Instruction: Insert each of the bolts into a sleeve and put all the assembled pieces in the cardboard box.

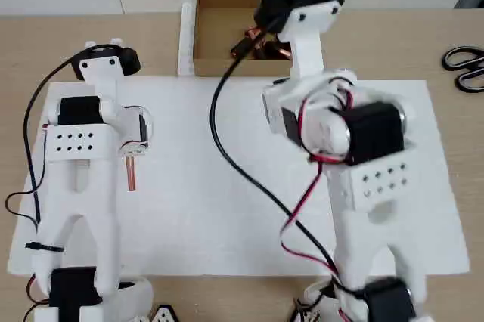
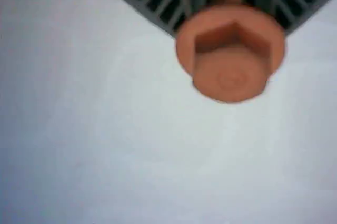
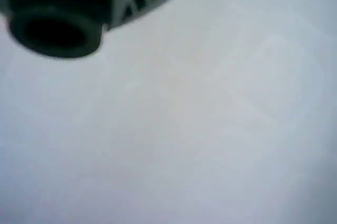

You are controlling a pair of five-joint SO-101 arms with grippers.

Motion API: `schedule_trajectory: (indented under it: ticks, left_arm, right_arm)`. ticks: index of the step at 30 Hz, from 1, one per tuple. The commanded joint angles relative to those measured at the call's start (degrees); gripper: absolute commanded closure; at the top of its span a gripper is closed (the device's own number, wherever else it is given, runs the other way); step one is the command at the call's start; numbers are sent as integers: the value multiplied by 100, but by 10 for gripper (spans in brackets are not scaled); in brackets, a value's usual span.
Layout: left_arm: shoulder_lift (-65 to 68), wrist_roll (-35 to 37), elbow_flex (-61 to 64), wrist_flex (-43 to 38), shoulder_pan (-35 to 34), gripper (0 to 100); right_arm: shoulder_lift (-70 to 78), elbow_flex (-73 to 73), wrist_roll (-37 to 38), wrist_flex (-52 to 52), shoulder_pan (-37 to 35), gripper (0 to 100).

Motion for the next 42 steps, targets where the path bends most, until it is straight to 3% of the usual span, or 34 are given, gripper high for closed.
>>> schedule_trajectory:
  ticks: [1, 8, 13, 22, 27, 32, 38, 42]
  left_arm:
    - [-229, -26, -48, -70, 35, 994]
    - [-229, -18, -48, -70, 35, 994]
    - [-229, -18, -40, -53, 35, 994]
    - [-273, 26, -48, -141, 202, 994]
    - [-273, 809, -48, -774, 765, 994]
    - [-281, 1424, -215, -1433, 1618, 994]
    - [-273, 1960, -1218, -1538, 2673, 994]
    - [-246, 2022, -1938, -1266, 2910, 994]
  right_arm:
    - [-1103, 1442, 387, -699, 84, 987]
    - [-2774, 4009, 387, -2290, 875, 989]
    - [-3512, 5530, 396, -3284, 945, 996]
    - [-4760, 6910, 387, -3864, 945, 996]
    - [-5560, 7560, 378, -3916, 919, 996]
    - [-6659, 8668, 378, -4822, 910, 996]
    - [-8163, 10119, 378, -5182, 620, 996]
    - [-8303, 10444, 378, -5182, 347, 995]
